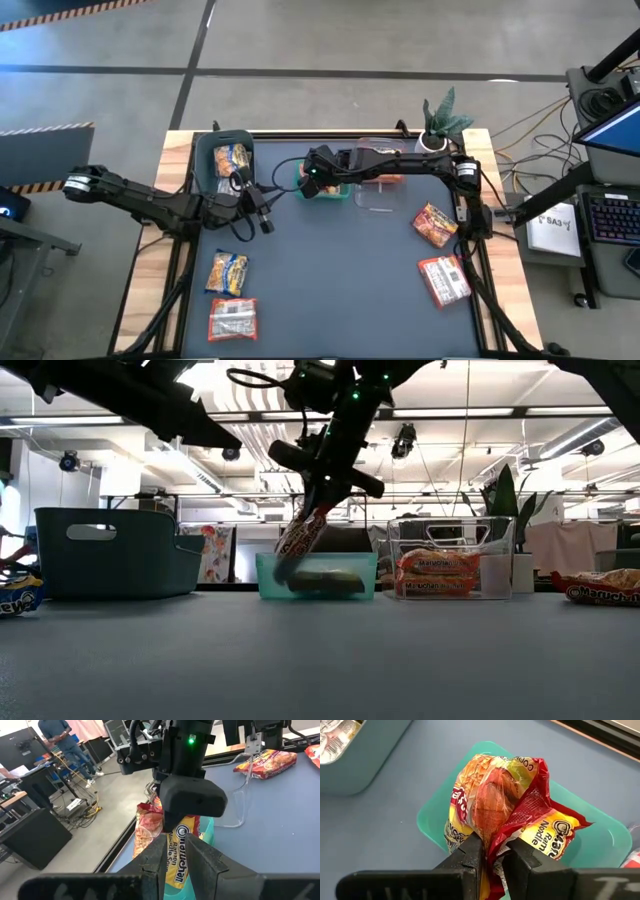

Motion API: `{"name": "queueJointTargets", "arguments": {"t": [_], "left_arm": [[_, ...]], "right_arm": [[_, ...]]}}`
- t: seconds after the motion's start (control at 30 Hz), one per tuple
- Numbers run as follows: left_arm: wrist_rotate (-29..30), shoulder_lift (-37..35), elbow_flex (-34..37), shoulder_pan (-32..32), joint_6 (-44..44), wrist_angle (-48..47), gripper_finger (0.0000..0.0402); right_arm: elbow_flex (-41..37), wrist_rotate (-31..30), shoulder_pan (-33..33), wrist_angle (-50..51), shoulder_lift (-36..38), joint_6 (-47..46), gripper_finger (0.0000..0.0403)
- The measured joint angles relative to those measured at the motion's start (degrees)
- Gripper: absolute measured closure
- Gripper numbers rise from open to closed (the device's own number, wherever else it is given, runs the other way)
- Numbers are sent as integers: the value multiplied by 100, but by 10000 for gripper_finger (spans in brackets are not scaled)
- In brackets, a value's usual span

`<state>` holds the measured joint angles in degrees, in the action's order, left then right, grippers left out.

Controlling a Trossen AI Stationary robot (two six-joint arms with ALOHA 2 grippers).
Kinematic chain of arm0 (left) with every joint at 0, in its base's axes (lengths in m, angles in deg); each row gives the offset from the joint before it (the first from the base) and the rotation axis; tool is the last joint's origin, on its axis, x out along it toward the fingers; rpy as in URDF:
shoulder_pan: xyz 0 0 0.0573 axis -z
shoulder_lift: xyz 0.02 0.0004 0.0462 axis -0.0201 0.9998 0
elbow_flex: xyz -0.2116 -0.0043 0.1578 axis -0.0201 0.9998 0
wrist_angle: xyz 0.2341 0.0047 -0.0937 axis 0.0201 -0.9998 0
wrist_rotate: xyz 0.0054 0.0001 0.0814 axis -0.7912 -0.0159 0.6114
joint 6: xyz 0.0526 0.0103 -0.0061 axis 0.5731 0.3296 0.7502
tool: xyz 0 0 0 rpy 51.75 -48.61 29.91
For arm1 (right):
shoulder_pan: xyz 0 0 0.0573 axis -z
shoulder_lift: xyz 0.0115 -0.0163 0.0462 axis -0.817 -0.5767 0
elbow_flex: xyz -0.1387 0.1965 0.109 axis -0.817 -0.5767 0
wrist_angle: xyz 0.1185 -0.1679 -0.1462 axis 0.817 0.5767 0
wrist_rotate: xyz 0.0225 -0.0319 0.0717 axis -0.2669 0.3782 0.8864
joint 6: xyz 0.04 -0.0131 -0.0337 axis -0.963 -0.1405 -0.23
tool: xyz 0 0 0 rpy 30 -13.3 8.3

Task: Sort Maruchan noodles
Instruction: Put the left red noodle pack into the light blue bin

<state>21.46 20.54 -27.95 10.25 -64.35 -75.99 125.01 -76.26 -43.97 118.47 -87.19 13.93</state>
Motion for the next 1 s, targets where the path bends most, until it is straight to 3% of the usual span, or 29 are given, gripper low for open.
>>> {"name": "queueJointTargets", "arguments": {"t": [0.4, 0.67, 0.87, 1.0], "left_arm": [[-2, 0, 0, 0, -36, 1, 350], [-4, 2, 0, 0, -43, 1, 350], [-8, 2, 0, 0, -147, 1, 350], [-16, 2, 0, 0, -193, -38, 350]], "right_arm": [[-6, -50, 0, -102, 2, 63, 289], [-7, 252, -4, -983, 7, 592, 241], [-14, 400, -3, -980, 176, 937, 244], [-7, 175, 80, -244, 418, 683, 282]]}}
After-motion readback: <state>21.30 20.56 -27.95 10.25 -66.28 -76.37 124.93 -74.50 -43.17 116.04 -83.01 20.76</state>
